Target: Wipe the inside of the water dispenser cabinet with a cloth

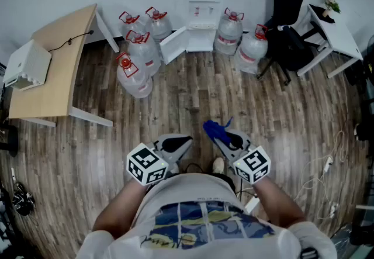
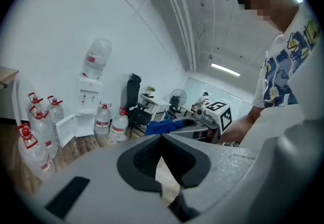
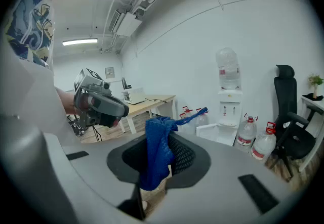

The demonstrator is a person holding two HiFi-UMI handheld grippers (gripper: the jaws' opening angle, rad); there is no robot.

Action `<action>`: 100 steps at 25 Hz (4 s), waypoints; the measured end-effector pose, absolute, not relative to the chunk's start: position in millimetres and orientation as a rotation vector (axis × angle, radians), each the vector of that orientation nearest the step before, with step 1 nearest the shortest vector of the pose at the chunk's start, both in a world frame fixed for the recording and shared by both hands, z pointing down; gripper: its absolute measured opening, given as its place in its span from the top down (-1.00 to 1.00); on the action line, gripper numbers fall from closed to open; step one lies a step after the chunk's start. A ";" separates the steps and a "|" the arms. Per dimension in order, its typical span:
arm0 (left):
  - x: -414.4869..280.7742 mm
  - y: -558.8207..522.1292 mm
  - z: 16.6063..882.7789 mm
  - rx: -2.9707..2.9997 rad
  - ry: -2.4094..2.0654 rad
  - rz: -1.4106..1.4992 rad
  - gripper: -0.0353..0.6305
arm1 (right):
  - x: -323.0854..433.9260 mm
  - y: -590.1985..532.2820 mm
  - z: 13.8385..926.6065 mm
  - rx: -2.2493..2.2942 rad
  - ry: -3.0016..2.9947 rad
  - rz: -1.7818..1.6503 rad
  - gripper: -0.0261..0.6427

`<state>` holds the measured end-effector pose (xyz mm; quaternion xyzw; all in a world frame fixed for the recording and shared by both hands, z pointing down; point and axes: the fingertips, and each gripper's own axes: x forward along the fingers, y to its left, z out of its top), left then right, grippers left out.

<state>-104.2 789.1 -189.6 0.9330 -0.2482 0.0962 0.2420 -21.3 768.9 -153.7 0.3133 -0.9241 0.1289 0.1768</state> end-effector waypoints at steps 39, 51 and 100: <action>22.7 452.9 -153.8 2.592 -0.264 0.386 0.88 | 21.4 329.8 -111.0 0.902 -2.562 0.385 0.70; 20.5 301.2 -106.8 2.565 -0.034 0.379 0.88 | 1.6 158.7 -38.4 0.994 -2.417 0.465 0.70; 42.1 -25.6 434.7 2.633 -0.203 0.256 0.88 | -45.9 -326.1 643.9 1.246 -2.588 0.276 0.70</action>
